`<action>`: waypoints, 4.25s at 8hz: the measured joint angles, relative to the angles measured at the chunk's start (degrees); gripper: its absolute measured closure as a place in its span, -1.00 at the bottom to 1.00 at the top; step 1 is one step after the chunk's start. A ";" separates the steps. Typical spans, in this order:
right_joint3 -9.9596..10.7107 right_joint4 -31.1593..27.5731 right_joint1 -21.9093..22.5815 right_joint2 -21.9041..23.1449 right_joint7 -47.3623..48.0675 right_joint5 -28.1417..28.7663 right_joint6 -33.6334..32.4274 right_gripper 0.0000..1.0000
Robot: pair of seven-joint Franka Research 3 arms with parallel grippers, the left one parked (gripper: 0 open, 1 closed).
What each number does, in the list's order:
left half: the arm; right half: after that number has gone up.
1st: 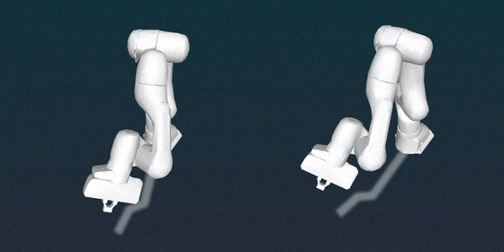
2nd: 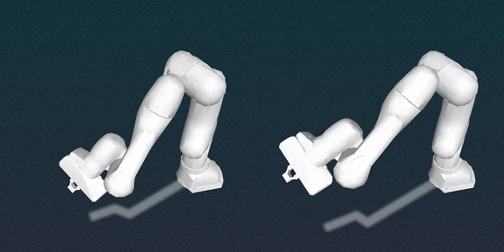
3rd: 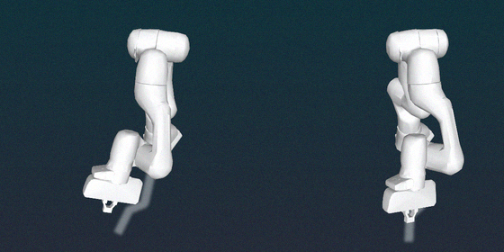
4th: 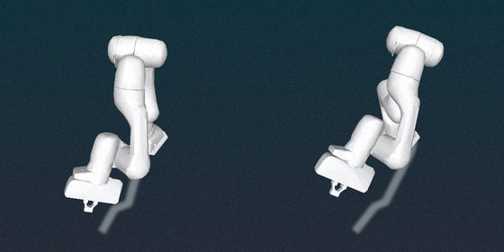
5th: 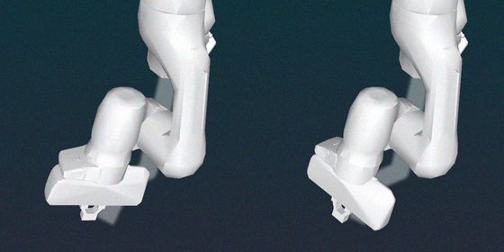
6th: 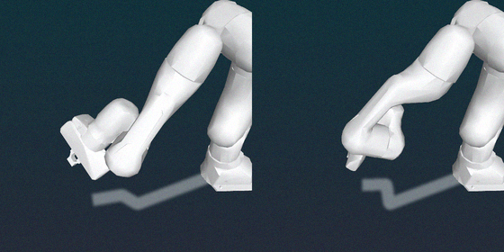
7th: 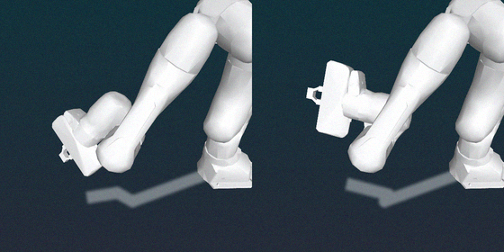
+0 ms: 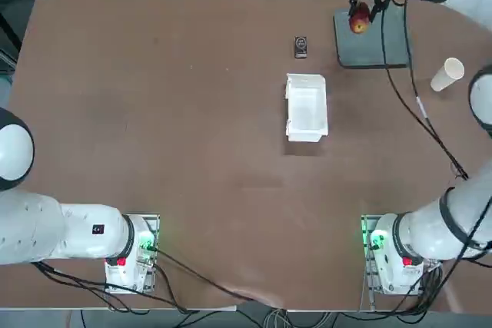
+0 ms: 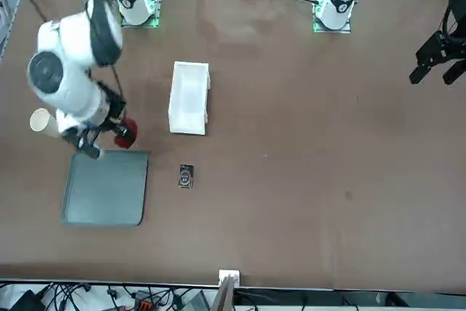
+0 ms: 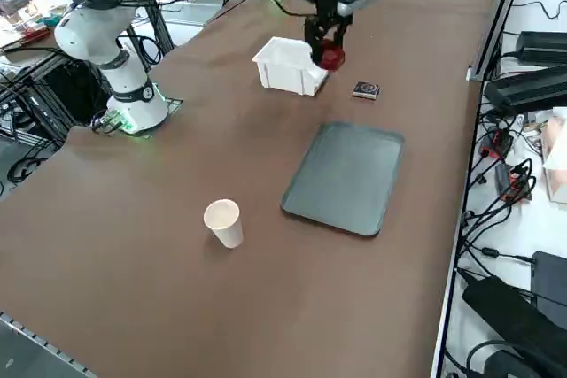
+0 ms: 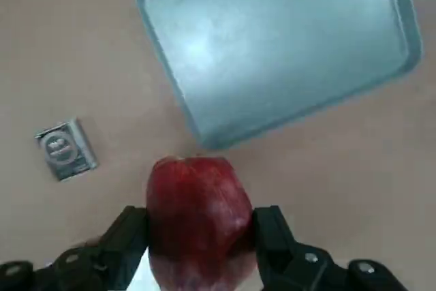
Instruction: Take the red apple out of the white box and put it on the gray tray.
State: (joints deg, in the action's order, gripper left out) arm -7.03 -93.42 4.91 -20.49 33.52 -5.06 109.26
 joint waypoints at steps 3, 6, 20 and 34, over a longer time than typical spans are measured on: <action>0.24 8.09 -6.00 -11.92 -12.42 -1.56 1.47 -0.72; 0.30 10.47 -10.90 -19.46 -19.31 -1.59 6.18 -0.70; -0.79 13.80 -14.48 -20.13 -26.46 -1.92 10.76 -1.00; -1.23 13.24 -13.21 10.94 -27.65 0.95 -23.24 -1.00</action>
State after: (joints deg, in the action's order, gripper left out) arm -8.26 -80.18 -8.30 -9.55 5.88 -4.11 86.02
